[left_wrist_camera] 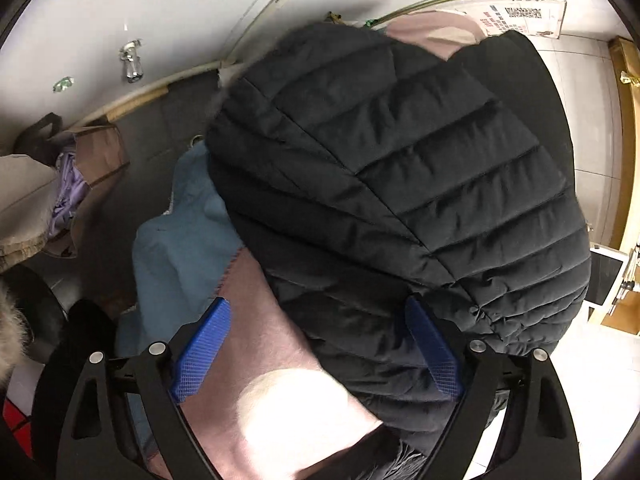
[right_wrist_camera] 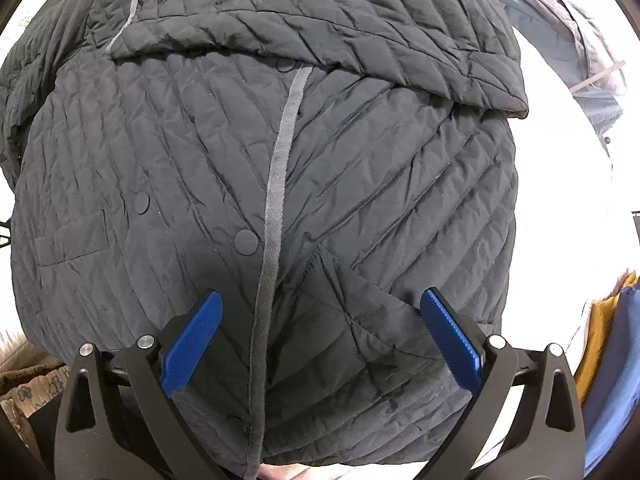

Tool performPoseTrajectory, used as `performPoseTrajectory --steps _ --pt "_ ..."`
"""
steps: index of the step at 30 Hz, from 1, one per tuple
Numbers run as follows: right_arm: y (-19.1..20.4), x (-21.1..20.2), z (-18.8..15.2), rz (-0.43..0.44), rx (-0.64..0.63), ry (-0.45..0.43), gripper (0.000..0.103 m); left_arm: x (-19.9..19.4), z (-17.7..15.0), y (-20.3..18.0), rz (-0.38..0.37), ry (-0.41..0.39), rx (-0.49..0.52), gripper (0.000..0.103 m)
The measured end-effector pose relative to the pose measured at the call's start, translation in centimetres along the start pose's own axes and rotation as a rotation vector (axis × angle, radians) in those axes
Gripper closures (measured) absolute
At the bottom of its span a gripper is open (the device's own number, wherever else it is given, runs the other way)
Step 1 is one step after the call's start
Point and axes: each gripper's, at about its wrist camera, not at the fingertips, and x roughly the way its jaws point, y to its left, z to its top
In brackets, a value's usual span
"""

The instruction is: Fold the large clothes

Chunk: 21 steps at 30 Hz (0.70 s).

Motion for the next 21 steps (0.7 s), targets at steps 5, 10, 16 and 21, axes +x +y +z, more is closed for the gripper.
performPoseTrajectory --steps 5,10,16,21 --pt "0.5 0.1 0.9 -0.003 -0.003 -0.009 0.005 1.0 -0.2 0.4 -0.041 0.004 -0.04 0.032" --pt "0.4 0.3 1.1 -0.005 -0.002 -0.013 0.005 -0.3 -0.1 -2.8 0.022 -0.018 0.123 0.062" --pt "-0.2 0.5 1.2 0.006 0.019 -0.023 0.005 -5.5 -2.2 -9.2 0.155 -0.194 0.424 0.094" --pt "-0.9 0.5 1.5 0.026 0.03 -0.042 0.005 -9.6 -10.5 -18.4 0.158 -0.347 0.876 0.097"
